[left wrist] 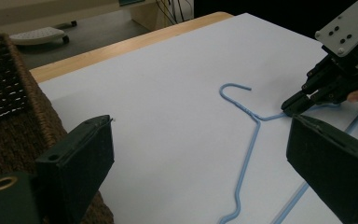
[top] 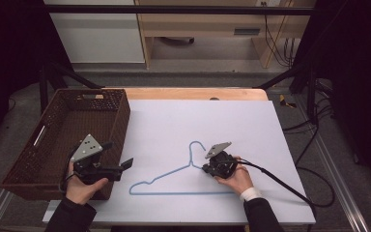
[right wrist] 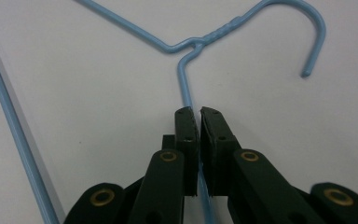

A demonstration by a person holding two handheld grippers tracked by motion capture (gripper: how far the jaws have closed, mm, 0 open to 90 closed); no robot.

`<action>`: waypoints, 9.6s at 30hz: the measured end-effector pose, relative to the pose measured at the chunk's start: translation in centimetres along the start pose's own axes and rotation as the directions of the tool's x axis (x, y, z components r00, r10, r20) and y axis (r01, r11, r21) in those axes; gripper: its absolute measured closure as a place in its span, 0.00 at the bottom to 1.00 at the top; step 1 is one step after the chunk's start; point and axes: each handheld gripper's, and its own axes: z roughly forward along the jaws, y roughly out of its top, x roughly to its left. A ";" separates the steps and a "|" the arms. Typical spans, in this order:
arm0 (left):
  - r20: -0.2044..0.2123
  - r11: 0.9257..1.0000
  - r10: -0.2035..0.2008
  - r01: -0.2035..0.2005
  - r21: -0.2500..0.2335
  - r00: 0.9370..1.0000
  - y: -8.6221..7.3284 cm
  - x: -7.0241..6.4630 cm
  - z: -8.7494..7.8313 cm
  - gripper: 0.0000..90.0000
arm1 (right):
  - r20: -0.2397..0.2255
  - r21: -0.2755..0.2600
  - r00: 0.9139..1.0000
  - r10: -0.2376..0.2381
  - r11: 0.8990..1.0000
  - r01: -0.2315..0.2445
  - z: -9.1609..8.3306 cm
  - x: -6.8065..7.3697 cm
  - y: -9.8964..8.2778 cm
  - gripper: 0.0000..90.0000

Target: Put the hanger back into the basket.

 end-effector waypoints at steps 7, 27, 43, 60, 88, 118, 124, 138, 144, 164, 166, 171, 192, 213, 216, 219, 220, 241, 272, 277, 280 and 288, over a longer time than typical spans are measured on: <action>0.020 0.999 0.022 -0.022 0.026 1.000 0.0 -1.0 0.9 0.08 | 0.001 -0.005 1.000 -0.012 1.000 0.012 -0.1 0.0 0.0 0.97; 0.066 0.990 0.085 -0.091 0.108 0.994 0.3 -3.9 3.7 0.09 | -0.007 -0.054 1.000 -0.029 0.998 0.029 -1.7 0.4 0.2 0.97; 0.118 0.960 0.140 -0.164 0.226 0.983 0.6 -5.4 8.8 0.14 | -0.002 -0.077 0.998 -0.056 0.995 0.056 -2.3 0.5 0.3 0.97; 0.188 0.884 0.247 -0.300 0.358 0.951 -0.2 -7.4 14.3 0.30 | -0.010 -0.087 0.998 -0.060 0.994 0.058 -2.6 0.7 0.3 0.97; 0.196 0.795 0.379 -0.427 0.432 0.904 -0.9 -8.3 18.2 0.78 | -0.013 -0.085 0.998 -0.069 0.994 0.068 -2.7 0.7 0.3 0.97; 0.229 0.784 0.394 -0.456 0.421 0.890 -0.7 -10.6 15.8 0.96 | -0.024 -0.151 0.999 -0.039 0.988 0.035 -4.9 0.8 0.4 0.94; 0.218 0.819 0.342 -0.404 0.407 0.914 -0.1 -10.6 14.8 0.96 | -0.005 -0.225 1.000 -0.007 0.974 0.005 -6.8 0.7 0.4 0.81; 0.186 0.872 0.306 -0.354 0.337 0.933 1.5 -10.5 12.2 0.96 | 0.072 -0.391 0.983 0.171 0.911 -0.130 -11.0 -1.2 -1.6 0.42; 0.165 0.892 0.290 -0.329 0.310 0.943 2.3 -9.6 11.2 0.96 | 0.121 -0.436 0.963 0.239 0.885 -0.165 -12.0 -2.1 -2.8 0.22; 0.039 0.928 0.233 -0.235 0.290 0.972 4.2 -8.4 9.6 0.96 | 0.155 -0.492 0.936 0.317 0.846 -0.205 -13.7 -2.8 -4.8 0.04; 0.037 0.927 0.238 -0.238 0.291 0.971 4.4 -8.5 9.5 0.96 | 0.156 -0.496 0.934 0.322 0.843 -0.208 -13.7 -2.7 -4.9 0.04; 0.004 0.925 0.252 -0.242 0.294 0.968 6.2 -8.4 9.0 0.96 | 0.140 -0.480 0.934 0.330 0.847 -0.228 -13.5 -2.4 -5.9 0.04; -0.051 0.937 0.218 -0.194 0.292 0.975 11.1 -5.0 5.8 0.96 | 0.139 -0.454 0.934 0.328 0.860 -0.235 -12.6 -1.9 -6.5 0.04; -0.150 0.957 0.184 -0.141 0.255 0.971 12.8 0.8 1.3 0.96 | 0.144 -0.450 0.936 0.321 0.863 -0.227 -12.5 -2.0 -6.5 0.04; -0.158 0.955 0.184 -0.139 0.262 0.970 12.7 1.4 0.6 0.96 | 0.146 -0.450 0.935 0.323 0.863 -0.228 -12.6 -2.0 -6.5 0.03; -0.167 0.957 0.183 -0.136 0.258 0.969 12.7 2.1 -0.1 0.96 | 0.145 -0.452 0.935 0.323 0.863 -0.228 -12.6 -2.0 -6.5 0.04; -0.167 0.957 0.183 -0.136 0.258 0.969 12.7 2.1 -0.1 0.96 | 0.145 -0.452 0.935 0.323 0.863 -0.228 -12.6 -2.0 -6.5 0.04; -0.274 0.969 0.145 -0.080 0.235 0.951 11.5 7.7 -4.1 0.96 | 0.143 -0.451 0.936 0.323 0.863 -0.229 -12.6 -2.0 -6.5 0.03; -0.407 0.969 0.051 0.053 0.240 0.912 6.7 14.4 -6.3 0.96 | 0.144 -0.448 0.936 0.321 0.865 -0.228 -12.5 -2.0 -6.5 0.03; -0.425 0.967 0.044 0.069 0.247 0.904 5.8 15.2 -6.4 0.96 | 0.147 -0.447 0.936 0.320 0.865 -0.226 -12.5 -2.1 -6.5 0.03; -0.438 0.964 0.038 0.082 0.252 0.898 5.1 15.7 -6.5 0.96 | 0.145 -0.447 0.935 0.324 0.864 -0.230 -12.6 -2.0 -6.5 0.03; -0.468 0.958 0.033 0.106 0.266 0.883 3.4 16.6 -7.0 0.96 | 0.148 -0.448 0.935 0.323 0.865 -0.228 -12.5 -2.1 -6.5 0.03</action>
